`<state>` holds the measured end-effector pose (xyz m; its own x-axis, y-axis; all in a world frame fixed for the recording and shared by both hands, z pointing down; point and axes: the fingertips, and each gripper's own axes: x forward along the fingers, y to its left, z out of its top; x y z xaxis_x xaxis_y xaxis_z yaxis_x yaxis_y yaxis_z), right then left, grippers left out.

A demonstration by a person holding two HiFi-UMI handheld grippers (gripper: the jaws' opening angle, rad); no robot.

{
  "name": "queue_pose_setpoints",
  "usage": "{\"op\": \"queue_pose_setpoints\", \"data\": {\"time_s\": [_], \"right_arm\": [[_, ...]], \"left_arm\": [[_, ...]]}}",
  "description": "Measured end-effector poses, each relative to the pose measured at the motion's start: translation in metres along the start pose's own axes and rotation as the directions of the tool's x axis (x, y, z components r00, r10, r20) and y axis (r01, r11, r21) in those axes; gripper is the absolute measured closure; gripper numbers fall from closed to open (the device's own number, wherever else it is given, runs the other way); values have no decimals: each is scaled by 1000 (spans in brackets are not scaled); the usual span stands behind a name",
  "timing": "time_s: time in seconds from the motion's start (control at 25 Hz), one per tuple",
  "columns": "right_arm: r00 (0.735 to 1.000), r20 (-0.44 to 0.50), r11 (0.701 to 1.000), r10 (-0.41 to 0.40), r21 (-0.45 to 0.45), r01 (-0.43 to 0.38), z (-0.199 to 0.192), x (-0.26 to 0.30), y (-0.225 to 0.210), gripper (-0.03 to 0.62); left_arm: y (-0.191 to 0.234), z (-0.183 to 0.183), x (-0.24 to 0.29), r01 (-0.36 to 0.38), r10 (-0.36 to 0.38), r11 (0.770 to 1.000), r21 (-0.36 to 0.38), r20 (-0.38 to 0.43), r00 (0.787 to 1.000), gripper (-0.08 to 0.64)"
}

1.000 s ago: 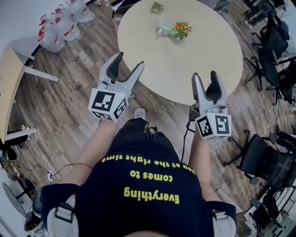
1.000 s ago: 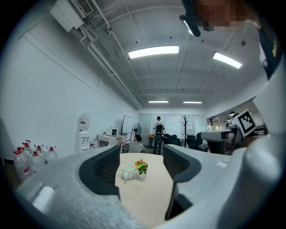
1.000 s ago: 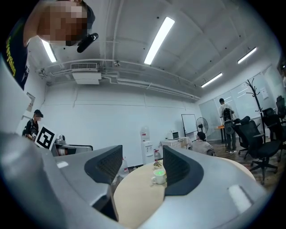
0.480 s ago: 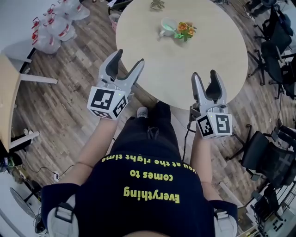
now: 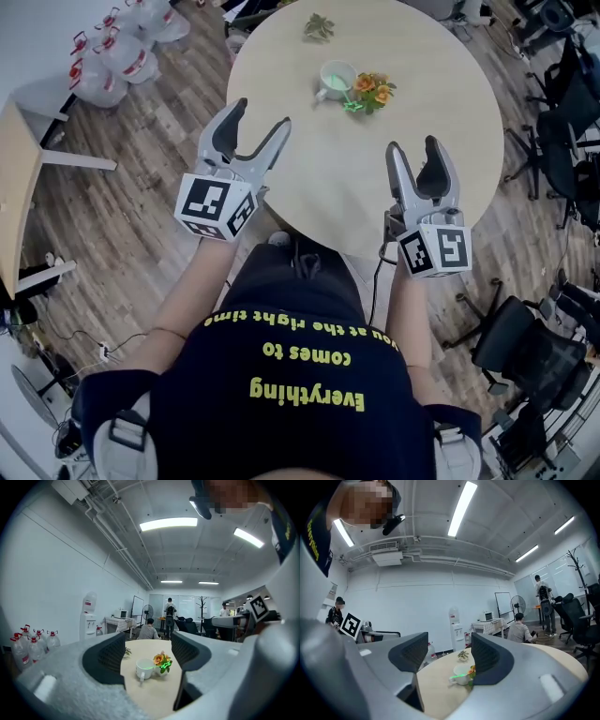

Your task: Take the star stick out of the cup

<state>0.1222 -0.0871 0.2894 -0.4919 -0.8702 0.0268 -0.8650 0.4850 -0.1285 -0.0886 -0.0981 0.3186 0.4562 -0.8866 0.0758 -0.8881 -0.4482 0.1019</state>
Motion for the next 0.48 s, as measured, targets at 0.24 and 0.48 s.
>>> {"op": "queue_pose_setpoints", "data": {"time_s": [0.24, 0.48], "right_arm": [[1000, -7, 1000, 22, 14, -22, 4, 22, -46, 306], [999, -20, 999, 29, 33, -29, -2, 39, -54, 304]], "left_arm": [[-1, 4, 42, -42, 42, 999, 12, -2, 999, 250], [6, -1, 58, -51, 51, 999, -4, -15, 999, 250]]}}
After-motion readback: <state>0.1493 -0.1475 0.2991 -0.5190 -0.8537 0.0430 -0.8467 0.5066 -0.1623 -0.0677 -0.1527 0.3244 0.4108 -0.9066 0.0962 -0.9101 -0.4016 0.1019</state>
